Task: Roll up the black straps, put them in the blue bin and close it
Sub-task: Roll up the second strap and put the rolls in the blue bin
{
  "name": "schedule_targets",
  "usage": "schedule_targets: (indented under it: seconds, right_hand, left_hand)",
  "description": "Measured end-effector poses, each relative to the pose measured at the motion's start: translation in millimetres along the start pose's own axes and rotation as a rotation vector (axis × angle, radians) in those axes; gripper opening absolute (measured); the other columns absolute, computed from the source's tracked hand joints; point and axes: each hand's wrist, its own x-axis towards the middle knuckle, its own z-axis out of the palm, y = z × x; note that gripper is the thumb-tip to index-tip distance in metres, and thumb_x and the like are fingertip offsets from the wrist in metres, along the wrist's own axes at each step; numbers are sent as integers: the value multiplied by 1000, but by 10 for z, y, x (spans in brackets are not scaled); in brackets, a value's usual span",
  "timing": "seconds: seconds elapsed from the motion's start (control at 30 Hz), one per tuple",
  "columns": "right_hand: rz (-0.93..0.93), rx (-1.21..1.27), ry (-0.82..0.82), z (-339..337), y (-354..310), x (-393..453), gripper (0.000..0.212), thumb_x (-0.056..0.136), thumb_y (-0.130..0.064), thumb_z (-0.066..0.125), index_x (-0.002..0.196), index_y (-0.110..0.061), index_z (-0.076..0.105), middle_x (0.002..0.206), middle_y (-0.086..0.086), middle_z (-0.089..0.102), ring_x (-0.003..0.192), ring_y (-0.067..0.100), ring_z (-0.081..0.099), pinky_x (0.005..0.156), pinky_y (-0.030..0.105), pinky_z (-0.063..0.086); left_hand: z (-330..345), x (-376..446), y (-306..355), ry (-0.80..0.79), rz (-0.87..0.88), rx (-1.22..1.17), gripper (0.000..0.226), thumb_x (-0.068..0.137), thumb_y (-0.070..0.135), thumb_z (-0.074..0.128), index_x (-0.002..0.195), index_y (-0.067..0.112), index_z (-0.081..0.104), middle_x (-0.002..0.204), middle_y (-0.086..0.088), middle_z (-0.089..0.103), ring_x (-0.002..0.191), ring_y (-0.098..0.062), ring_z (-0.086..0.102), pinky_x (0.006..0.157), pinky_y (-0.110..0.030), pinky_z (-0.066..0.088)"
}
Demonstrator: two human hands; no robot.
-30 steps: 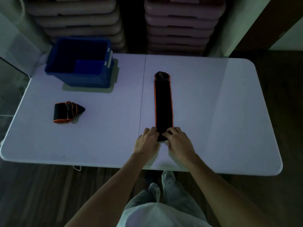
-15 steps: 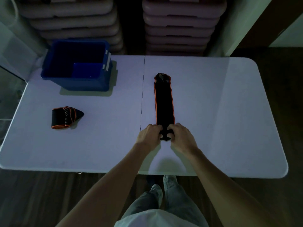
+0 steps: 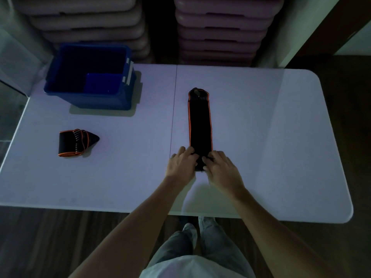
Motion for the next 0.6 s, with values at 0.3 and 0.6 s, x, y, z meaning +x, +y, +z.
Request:
schedule_targets:
  seconds: [0.3,0.6]
  right_hand:
    - [-36,-61,-122,-8,72,127,35,76,-24,76,106,-10,68,104,8,64,99,28,60,84,40,53]
    - [41,27,-296,-275,75,444,33,81,-18,59,114,-15,60,114,3,60,113,26,48,93,38,43]
  left_hand:
    - [-167,64,-6,-33,49,-44,36,85,19,54,122,19,51,117,-1,60,119,-22,50,85,-38,49]
    - [-387,232,88,-121,11,-3,34,81,21,59,113,14,51,109,-9,62,102,-29,60,72,-34,43]
